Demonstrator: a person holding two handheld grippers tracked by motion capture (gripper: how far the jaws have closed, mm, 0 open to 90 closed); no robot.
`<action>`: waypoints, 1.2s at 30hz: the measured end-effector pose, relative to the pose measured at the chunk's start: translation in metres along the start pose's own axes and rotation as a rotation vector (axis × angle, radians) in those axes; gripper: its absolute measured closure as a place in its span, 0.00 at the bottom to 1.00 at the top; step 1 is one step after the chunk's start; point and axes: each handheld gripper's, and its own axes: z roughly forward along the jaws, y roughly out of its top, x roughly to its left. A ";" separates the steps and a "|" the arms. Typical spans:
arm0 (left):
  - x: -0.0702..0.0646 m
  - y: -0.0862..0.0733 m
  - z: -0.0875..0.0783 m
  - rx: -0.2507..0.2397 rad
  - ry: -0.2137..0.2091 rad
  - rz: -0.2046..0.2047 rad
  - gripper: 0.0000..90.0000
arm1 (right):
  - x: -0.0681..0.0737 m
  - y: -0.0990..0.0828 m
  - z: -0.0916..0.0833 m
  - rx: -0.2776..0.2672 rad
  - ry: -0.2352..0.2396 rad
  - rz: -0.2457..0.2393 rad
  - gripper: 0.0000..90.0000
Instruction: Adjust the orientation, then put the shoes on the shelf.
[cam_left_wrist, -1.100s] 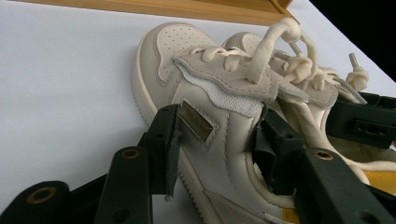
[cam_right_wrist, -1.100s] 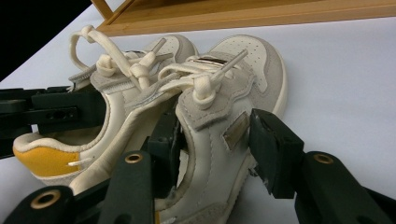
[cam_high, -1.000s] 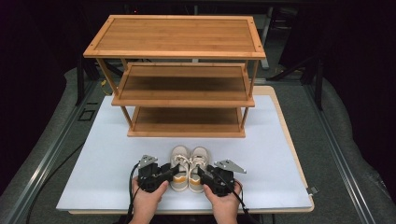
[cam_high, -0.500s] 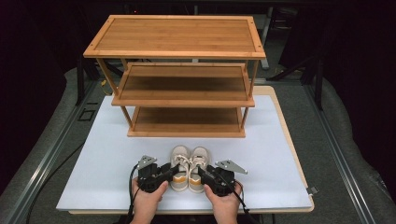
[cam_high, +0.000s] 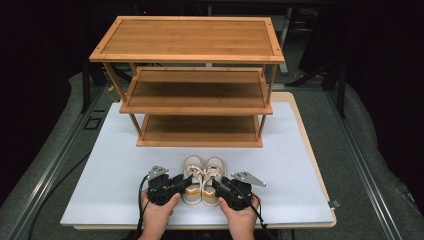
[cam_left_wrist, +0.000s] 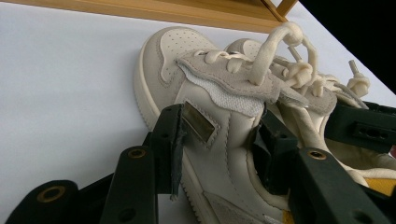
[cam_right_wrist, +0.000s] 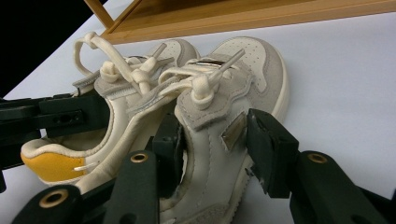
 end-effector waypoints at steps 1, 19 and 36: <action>-0.001 0.000 0.000 -0.002 -0.001 -0.001 0.64 | 0.000 0.000 0.000 -0.001 0.001 0.000 0.64; 0.000 0.002 -0.001 -0.005 -0.008 -0.009 0.64 | 0.002 0.004 -0.002 -0.001 0.003 -0.001 0.64; -0.004 0.019 -0.007 -0.012 -0.014 0.000 0.64 | 0.006 0.020 -0.007 -0.017 0.004 -0.020 0.64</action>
